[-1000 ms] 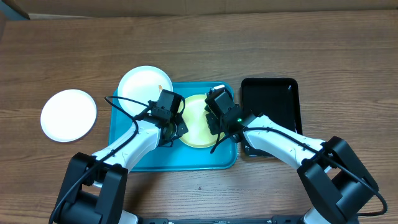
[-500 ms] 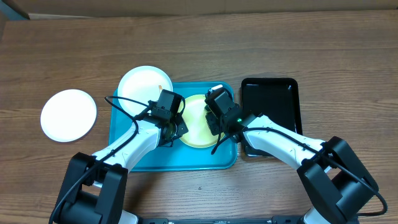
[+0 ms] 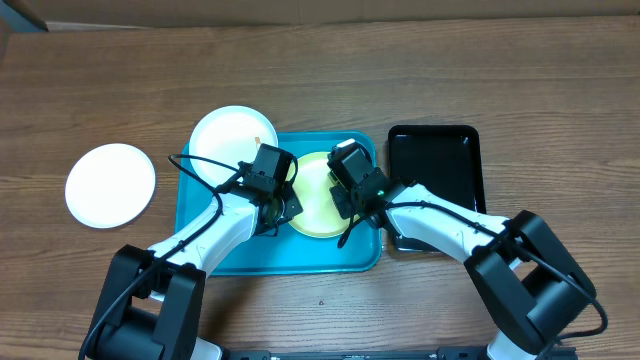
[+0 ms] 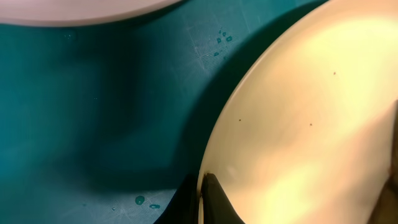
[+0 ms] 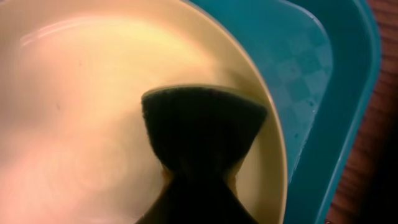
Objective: Clean dirty plates on tray and stack at the side
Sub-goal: 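Scrub the yellow plate with the sponge in the right gripper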
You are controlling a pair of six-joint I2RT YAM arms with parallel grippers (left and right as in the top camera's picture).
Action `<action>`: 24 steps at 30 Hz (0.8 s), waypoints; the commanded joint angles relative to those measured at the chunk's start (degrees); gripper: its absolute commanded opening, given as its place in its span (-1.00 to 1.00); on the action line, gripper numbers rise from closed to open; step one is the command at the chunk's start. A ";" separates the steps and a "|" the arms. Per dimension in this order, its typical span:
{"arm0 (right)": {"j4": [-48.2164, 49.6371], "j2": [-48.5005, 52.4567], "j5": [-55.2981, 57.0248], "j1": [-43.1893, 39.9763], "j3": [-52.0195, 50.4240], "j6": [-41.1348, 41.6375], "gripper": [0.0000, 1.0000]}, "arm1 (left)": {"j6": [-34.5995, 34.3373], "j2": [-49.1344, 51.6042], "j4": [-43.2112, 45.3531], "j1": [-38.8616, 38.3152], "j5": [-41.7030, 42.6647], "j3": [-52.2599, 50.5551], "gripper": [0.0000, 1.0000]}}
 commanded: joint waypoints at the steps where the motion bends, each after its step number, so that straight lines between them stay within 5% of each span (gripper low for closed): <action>1: 0.13 1.46 0.09 -0.09 0.11 -0.11 -0.92 | 1.16 1.05 -0.87 -0.22 -0.55 -1.20 -0.92; 13: -6.49 1.38 -11.47 -0.02 0.24 11.10 -0.93 | 1.09 1.05 -0.83 -0.22 -0.57 -1.20 -0.91; 24: 1.51 1.51 -21.22 -0.02 0.20 15.85 -0.93 | 1.11 1.05 -0.85 -0.22 -0.57 -1.20 -0.92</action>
